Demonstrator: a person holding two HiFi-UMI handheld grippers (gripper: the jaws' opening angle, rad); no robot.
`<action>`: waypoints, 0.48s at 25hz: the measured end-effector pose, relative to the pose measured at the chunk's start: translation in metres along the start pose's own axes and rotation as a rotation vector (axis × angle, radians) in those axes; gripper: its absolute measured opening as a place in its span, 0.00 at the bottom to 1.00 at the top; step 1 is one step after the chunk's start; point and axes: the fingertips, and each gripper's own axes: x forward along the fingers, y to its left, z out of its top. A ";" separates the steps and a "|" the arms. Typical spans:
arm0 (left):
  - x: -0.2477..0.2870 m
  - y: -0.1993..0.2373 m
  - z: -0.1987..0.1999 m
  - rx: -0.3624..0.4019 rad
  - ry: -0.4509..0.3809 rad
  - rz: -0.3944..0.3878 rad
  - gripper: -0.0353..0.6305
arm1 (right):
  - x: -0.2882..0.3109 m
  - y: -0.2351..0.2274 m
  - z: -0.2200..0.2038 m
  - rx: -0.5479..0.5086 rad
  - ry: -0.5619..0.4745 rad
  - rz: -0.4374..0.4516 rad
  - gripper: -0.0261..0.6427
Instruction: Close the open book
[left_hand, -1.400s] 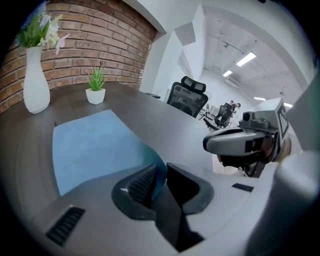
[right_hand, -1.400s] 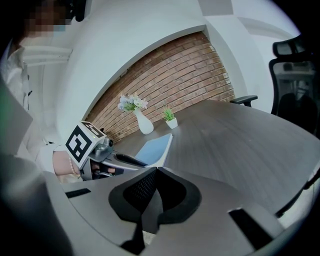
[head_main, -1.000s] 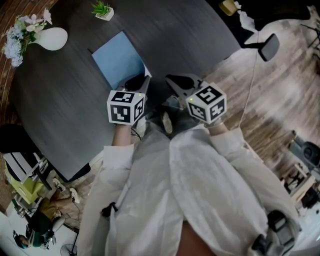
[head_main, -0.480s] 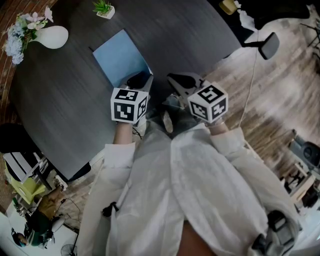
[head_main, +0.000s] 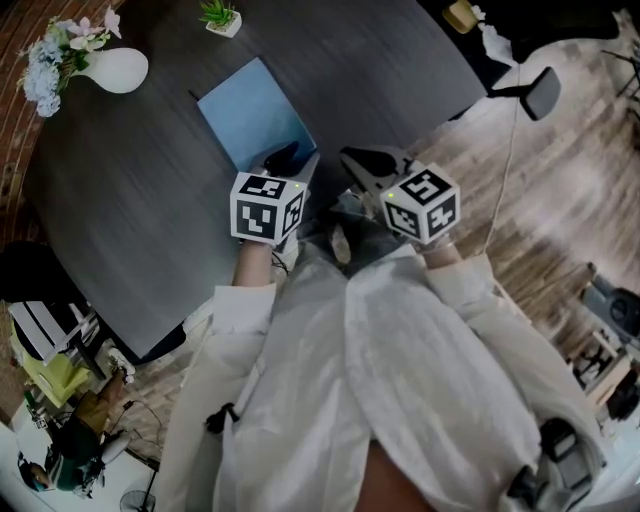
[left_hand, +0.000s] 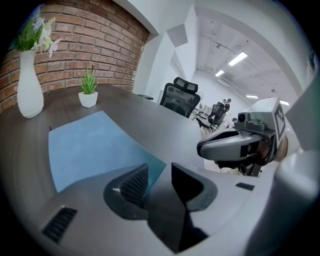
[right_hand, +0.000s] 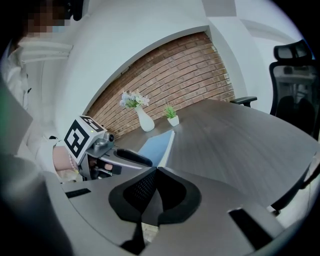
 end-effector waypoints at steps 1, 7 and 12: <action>-0.002 -0.001 0.000 -0.001 -0.003 -0.002 0.24 | 0.001 0.002 0.000 -0.007 0.002 0.002 0.05; -0.019 0.001 0.001 -0.005 -0.024 -0.016 0.24 | 0.007 0.012 0.008 -0.030 0.002 0.010 0.05; -0.037 0.009 0.007 -0.022 -0.073 -0.006 0.24 | 0.009 0.019 0.020 -0.045 -0.012 0.007 0.05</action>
